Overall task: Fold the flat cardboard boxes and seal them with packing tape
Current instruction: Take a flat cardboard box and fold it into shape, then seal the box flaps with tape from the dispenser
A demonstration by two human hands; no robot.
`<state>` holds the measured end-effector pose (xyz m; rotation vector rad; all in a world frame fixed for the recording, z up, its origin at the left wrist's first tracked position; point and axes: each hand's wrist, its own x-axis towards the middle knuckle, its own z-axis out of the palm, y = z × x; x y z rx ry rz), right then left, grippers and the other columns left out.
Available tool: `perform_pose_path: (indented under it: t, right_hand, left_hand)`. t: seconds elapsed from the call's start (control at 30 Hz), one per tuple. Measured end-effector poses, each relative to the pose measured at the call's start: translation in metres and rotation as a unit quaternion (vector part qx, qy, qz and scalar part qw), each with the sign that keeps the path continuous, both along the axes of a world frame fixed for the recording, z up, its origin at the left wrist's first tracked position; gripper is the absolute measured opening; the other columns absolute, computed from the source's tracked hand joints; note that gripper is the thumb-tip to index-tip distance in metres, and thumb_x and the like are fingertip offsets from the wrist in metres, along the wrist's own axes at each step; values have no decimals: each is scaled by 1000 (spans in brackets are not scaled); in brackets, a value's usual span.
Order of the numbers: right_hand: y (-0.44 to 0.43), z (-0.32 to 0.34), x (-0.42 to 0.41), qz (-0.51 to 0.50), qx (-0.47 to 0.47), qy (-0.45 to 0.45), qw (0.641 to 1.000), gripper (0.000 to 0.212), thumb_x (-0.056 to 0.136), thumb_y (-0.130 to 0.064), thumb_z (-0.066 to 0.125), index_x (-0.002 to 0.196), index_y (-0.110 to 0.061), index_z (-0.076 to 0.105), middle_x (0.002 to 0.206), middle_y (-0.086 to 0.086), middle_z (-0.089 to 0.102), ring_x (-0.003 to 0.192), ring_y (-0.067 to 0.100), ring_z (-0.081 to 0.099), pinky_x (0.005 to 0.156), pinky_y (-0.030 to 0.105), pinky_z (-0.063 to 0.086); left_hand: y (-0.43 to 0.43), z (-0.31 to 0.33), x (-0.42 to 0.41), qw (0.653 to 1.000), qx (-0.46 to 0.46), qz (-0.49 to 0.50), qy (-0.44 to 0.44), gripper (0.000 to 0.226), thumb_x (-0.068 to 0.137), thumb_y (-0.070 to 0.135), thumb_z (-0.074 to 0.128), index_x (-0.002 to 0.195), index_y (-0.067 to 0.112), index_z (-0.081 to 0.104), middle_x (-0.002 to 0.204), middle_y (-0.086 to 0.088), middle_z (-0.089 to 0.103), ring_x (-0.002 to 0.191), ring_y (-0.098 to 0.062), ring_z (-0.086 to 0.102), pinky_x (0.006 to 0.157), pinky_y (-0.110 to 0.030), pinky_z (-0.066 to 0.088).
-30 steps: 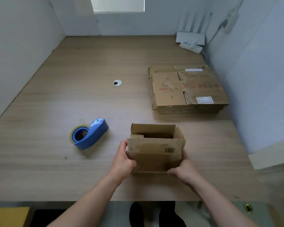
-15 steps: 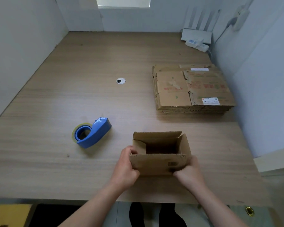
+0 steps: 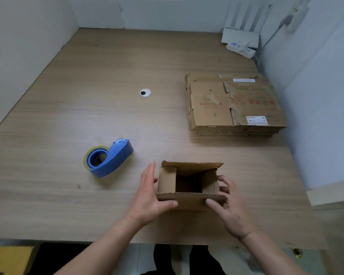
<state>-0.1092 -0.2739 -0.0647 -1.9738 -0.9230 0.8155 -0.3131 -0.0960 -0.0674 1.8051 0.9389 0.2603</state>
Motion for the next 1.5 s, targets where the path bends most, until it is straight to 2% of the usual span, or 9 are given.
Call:
perform_pose_path:
  t: [0.13,0.27,0.43,0.57,0.67,0.83,0.93,1.07,1.5]
  right_hand:
    - [7,-2,11,-72,-20,-11,997,42,73,-47,80,103,-34,54,117,-15,58,103,13,62,83,37,56]
    - [12,-9,12,-81,-12,22,996,99,78,-20,84,153,-37,21,129,-15,54,107,8,62,89,34,54]
    - [34,-13,2,-3,-31,-57,998,55,83,-35,51,137,-47,44,159,1,31,148,14,26,115,24,20]
    - [46,-23,-3,-44,4,-90,995,45,92,-50,46,126,-24,61,132,6,56,130,17,46,111,34,37]
    - [58,-22,8,-57,24,-132,989,23,95,-27,63,115,-16,64,108,-2,58,104,12,52,92,32,46]
    - [72,-21,14,-53,37,-159,985,20,90,-15,71,109,-14,66,104,0,61,97,15,56,82,27,44]
    - [73,-18,14,-46,40,-162,985,18,91,-16,69,109,-16,65,101,-3,59,94,12,55,78,21,41]
    - [72,-19,14,-44,37,-170,984,19,90,-16,70,109,-17,65,101,-4,59,94,12,55,77,21,40]
    - [72,-15,12,-42,16,-156,987,18,92,-19,68,109,-20,62,102,-5,56,95,12,54,78,14,39]
  left_hand:
    - [20,7,16,1000,-17,-12,3,91,65,41,84,144,38,39,155,13,21,136,-9,37,111,-25,35]
    - [23,1,23,996,43,-62,53,36,79,13,81,101,31,58,139,9,36,130,-13,43,96,-1,25]
    - [12,-5,18,995,77,-56,43,13,90,24,70,96,28,59,149,15,28,128,7,30,102,-17,28]
    - [8,-5,31,995,96,-9,36,11,95,29,62,90,26,52,151,11,30,126,7,34,98,-24,36]
    - [15,-2,41,994,104,-3,34,13,97,24,59,87,25,51,155,6,32,139,-3,31,102,-20,30]
    - [44,10,22,978,190,80,22,18,95,27,63,109,17,63,155,4,35,141,-4,29,108,-27,31]
    - [81,5,-18,928,274,208,141,54,84,32,76,128,8,56,144,-12,43,135,-31,39,108,-47,38]
    - [105,-4,-55,902,174,227,324,70,84,45,73,140,16,44,141,-7,45,129,-32,39,99,-53,44]
    - [134,-14,-46,923,196,139,300,17,91,25,65,93,12,54,103,-11,60,91,-30,55,71,-37,42]
